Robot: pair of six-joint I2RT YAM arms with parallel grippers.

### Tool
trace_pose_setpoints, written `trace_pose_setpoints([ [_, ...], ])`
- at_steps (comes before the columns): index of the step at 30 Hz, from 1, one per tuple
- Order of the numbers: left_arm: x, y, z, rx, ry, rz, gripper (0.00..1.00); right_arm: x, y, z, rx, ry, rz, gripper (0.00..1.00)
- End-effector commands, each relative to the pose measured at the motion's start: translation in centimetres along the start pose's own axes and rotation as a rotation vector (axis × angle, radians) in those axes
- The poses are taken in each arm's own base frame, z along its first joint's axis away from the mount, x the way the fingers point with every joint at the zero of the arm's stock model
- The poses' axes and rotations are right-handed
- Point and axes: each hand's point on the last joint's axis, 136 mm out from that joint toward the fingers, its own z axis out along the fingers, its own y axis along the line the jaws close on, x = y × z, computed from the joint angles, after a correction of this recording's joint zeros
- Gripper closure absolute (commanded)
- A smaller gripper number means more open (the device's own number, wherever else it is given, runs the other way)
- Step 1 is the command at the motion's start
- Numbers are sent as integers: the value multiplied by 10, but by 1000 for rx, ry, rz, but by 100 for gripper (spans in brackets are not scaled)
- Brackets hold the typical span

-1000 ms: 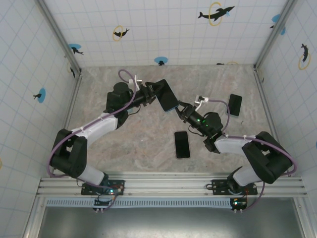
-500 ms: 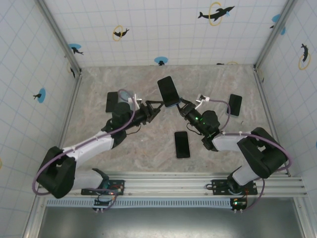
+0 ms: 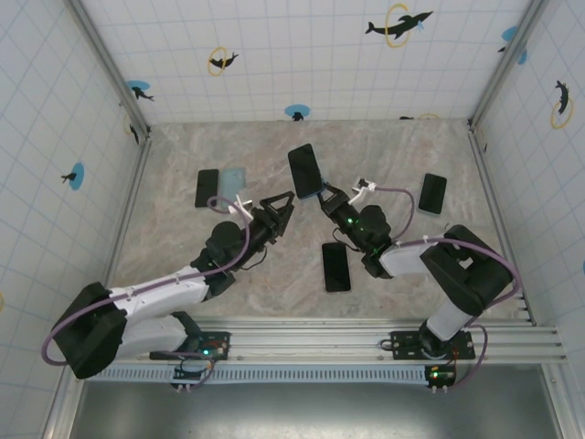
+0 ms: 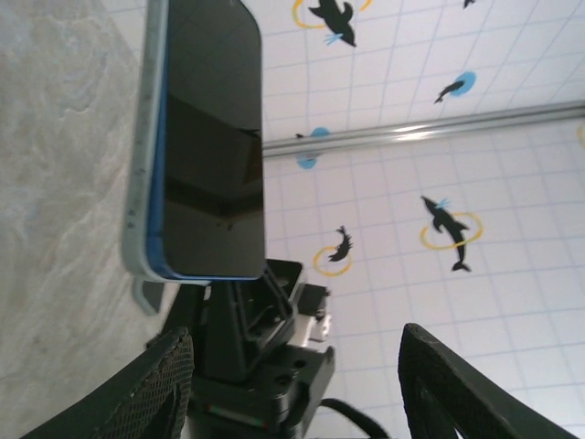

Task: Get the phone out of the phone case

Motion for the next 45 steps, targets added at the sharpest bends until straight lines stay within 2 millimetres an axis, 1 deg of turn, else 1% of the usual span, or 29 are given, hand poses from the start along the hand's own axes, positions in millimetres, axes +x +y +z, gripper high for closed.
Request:
trace_pose_setpoints([
  [1, -4, -15, 4, 96, -52, -99, 41, -17, 46, 8, -149, -89, -14, 100],
  [4, 4, -15, 11, 130, -29, -158, 43, -15, 48, 10, -156, -90, -21, 100],
  [8, 10, -9, 20, 122, -16, -184, 44, -11, 50, 11, -157, -83, -43, 100],
  [12, 12, -13, 26, 141, -10, -194, 45, -10, 49, 10, -157, -79, -52, 100],
  [16, 12, -7, 30, 136, -15, -210, 50, -8, 51, 9, -167, -73, -55, 100],
  [21, 13, -8, 34, 157, -14, -232, 54, -5, 52, 9, -178, -61, -60, 100],
  [26, 15, -5, 38, 162, -5, -249, 55, -3, 56, 8, -191, -57, -64, 100],
  [34, 9, -4, 38, 164, -38, -239, 58, 2, 59, 4, -211, -44, -68, 100],
  [40, 6, 6, 39, 147, -64, -256, 58, 2, 67, -1, -228, -59, -89, 100],
  [45, -5, 17, 35, 133, -130, -275, 58, -2, 68, -9, -225, -91, -98, 100],
])
